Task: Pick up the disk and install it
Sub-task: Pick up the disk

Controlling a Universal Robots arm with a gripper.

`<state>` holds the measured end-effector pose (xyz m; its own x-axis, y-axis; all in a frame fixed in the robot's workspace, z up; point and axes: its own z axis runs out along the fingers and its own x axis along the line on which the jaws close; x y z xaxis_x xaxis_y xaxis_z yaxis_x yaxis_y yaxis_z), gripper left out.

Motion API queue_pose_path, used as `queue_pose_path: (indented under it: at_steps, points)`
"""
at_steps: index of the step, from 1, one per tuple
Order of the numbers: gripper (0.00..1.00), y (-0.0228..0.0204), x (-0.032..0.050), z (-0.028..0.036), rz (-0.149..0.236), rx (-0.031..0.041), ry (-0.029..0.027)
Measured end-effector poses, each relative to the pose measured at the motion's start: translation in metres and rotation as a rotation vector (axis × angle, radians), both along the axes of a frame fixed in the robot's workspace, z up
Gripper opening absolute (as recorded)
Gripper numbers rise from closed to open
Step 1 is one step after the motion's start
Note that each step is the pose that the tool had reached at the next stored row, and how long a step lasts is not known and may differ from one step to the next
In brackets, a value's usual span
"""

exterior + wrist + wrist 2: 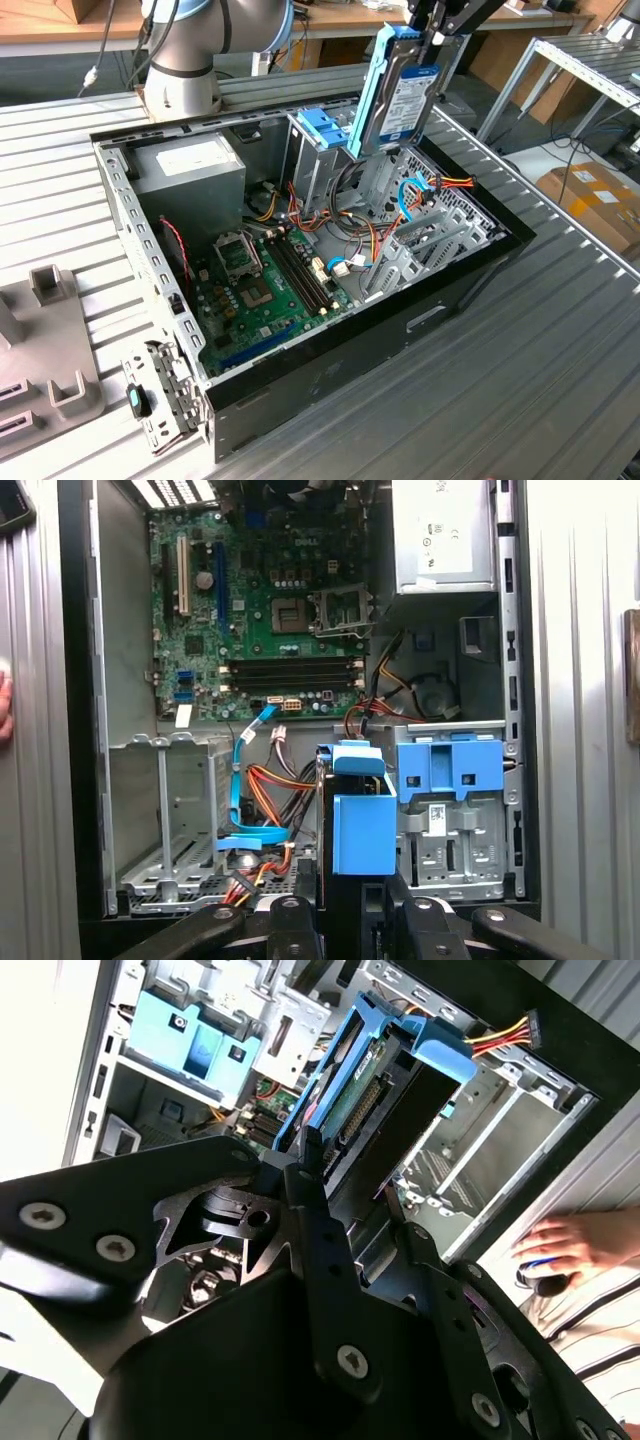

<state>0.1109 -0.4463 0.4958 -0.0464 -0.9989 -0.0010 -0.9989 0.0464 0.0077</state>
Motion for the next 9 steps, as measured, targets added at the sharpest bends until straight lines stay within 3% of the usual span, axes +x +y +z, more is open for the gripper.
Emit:
queue_pose_path:
  at_steps: [9]
  points:
    - [0.35, -0.0119, 0.0000, 0.0000, 0.000, -0.0001, 0.0000]
